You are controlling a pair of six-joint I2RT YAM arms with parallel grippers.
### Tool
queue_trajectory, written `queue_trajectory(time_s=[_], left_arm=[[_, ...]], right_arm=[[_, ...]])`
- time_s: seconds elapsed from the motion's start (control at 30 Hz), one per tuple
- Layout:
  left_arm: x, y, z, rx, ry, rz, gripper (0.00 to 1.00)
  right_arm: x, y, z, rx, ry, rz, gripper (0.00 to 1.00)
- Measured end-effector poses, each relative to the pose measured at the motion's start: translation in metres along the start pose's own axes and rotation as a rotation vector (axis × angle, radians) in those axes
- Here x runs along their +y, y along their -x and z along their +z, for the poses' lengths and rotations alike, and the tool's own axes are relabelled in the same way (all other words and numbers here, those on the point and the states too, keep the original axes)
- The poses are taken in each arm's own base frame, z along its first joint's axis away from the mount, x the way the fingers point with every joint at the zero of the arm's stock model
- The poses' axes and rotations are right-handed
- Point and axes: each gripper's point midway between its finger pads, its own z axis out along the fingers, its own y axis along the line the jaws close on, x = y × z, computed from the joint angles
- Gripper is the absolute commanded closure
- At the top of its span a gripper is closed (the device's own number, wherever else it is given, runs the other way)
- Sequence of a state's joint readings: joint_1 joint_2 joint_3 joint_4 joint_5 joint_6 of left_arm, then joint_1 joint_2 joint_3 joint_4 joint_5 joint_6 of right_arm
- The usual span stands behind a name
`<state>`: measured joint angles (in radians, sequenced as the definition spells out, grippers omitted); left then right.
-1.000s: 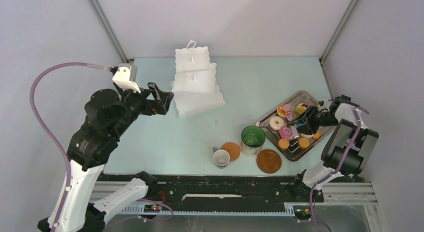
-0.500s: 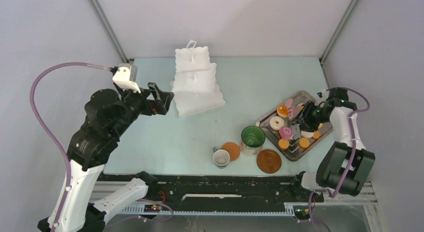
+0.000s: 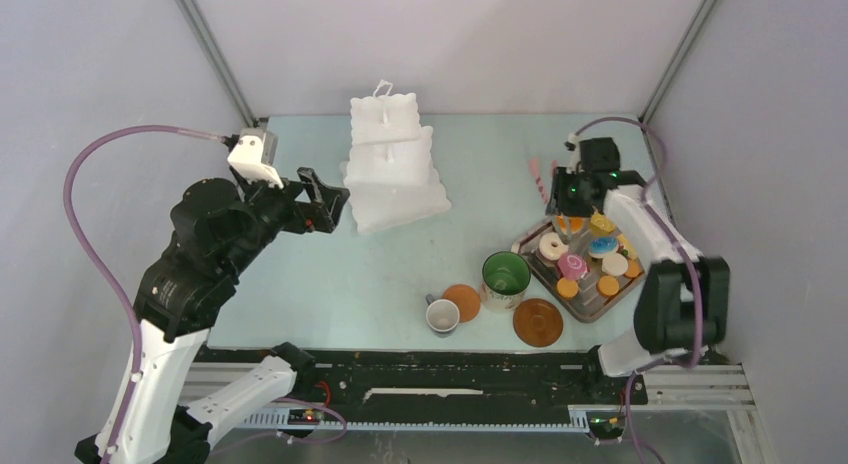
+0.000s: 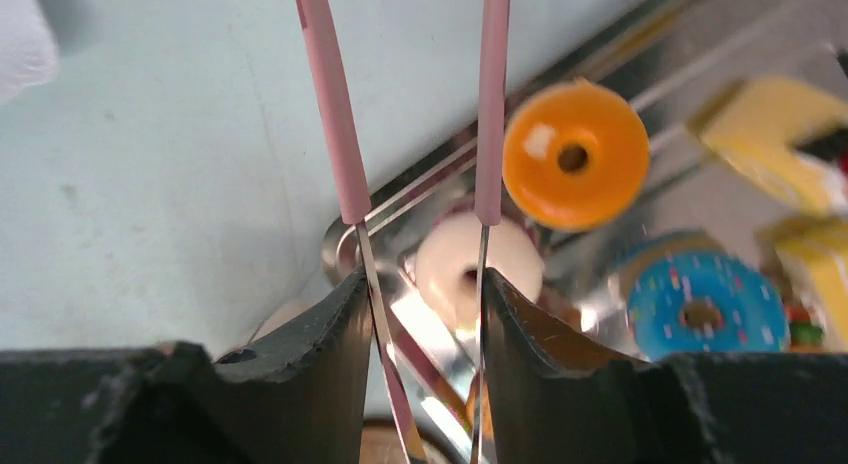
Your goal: Serve the afternoon tea
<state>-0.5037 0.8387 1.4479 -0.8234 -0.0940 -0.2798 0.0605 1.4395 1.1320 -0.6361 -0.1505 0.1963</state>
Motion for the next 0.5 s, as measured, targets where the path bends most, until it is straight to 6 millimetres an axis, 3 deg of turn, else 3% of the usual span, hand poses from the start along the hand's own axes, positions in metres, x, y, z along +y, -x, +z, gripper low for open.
queue_trajectory(time_s=[0.07,0.17,0.3,0.4,0.5], left_arm=[[0.001,-0.002,-0.001,0.010,0.003,0.001,0.02],[0.002,-0.004,-0.004,0.023,0.007,0.003,0.02],[0.001,0.001,-0.009,0.019,0.010,0.003,0.02],[0.000,0.008,-0.008,0.009,0.010,0.002,0.02],[-0.001,0.009,-0.005,0.017,0.013,0.003,0.02]], right_arm=[[0.004,0.002,0.030,0.041,-0.014,-0.074,0.72],[0.017,-0.003,0.058,0.100,-0.012,-0.168,0.69],[0.033,0.008,0.080,0.111,0.003,-0.225,0.64],[0.035,0.020,0.098,0.105,-0.015,-0.244,0.61],[0.029,0.017,0.114,0.126,-0.055,-0.268,0.57]])
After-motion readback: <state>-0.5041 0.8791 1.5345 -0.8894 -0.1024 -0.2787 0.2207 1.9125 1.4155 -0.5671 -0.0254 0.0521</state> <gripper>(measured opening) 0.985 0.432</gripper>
